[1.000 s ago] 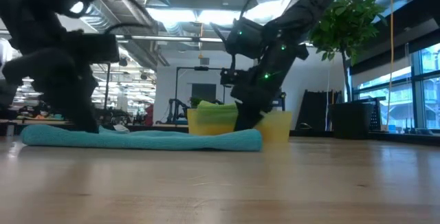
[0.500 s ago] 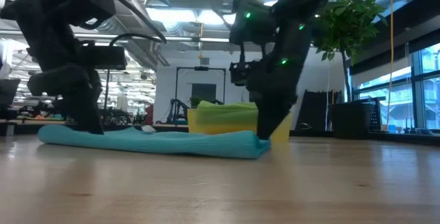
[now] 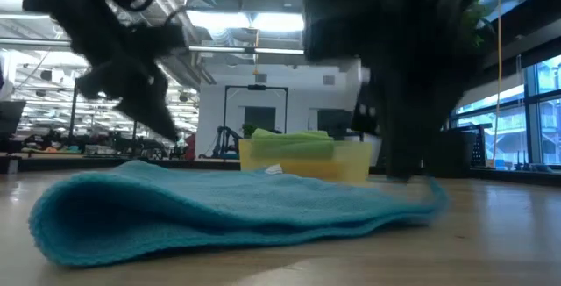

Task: Fold microfiber towels
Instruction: Fold the blue microfiber cloth

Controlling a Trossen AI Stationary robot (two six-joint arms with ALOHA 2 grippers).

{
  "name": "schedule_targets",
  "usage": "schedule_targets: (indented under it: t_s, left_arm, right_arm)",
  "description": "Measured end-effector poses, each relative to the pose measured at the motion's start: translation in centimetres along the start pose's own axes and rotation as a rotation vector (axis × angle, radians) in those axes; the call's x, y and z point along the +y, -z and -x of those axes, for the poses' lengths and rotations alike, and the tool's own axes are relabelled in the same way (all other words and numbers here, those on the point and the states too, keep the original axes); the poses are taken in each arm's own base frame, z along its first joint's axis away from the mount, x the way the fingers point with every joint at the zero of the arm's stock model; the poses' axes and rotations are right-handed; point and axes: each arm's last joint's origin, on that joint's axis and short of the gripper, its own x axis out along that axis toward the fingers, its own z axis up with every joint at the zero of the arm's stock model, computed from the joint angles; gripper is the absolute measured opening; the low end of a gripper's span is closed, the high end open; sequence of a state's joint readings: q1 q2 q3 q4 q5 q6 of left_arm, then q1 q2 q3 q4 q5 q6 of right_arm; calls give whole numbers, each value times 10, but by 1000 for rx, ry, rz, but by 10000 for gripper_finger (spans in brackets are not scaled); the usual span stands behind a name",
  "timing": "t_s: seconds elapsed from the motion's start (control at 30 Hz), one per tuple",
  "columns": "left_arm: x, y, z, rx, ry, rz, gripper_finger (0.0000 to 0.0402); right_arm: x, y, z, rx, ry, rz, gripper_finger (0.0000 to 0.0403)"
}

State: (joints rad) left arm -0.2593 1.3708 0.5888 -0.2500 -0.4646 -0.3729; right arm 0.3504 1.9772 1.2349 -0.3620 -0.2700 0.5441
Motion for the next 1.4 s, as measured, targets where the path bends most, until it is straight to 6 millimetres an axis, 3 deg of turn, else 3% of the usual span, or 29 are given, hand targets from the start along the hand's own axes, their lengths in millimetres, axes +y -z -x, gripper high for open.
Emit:
schedule_targets:
  t_s: [0.13, 0.3, 0.4, 0.6, 0.77, 0.9, 1.17, 1.4]
  left_arm:
    - [-13, -22, 15, -81, 42, -54, 35]
    - [-35, -30, 33, -142, 118, -113, 30]
    - [-47, -24, 41, -148, 159, -138, 25]
    - [-79, -16, 47, -220, 272, -82, 14]
    - [-121, -9, 23, -304, 424, -135, 1]
    - [-141, -4, -2, -252, 408, -170, 2]
    - [-163, -3, -20, -173, 502, -213, 3]
    - [-162, 7, -15, -75, 499, -277, 6]
  right_arm:
    - [23, -6, 11, 4, 15, 61, 9]
    - [22, -20, 26, -72, 212, 121, 9]
    - [6, -34, 31, -167, 313, 150, 9]
    - [-48, -62, 40, -313, 398, 192, 9]
    - [-91, -82, 45, -360, 368, 192, 9]
    - [-114, -86, 48, -351, 383, 186, 9]
    - [-147, -80, 34, -241, 423, 123, 10]
    - [-152, -73, 37, -185, 519, 11, 10]
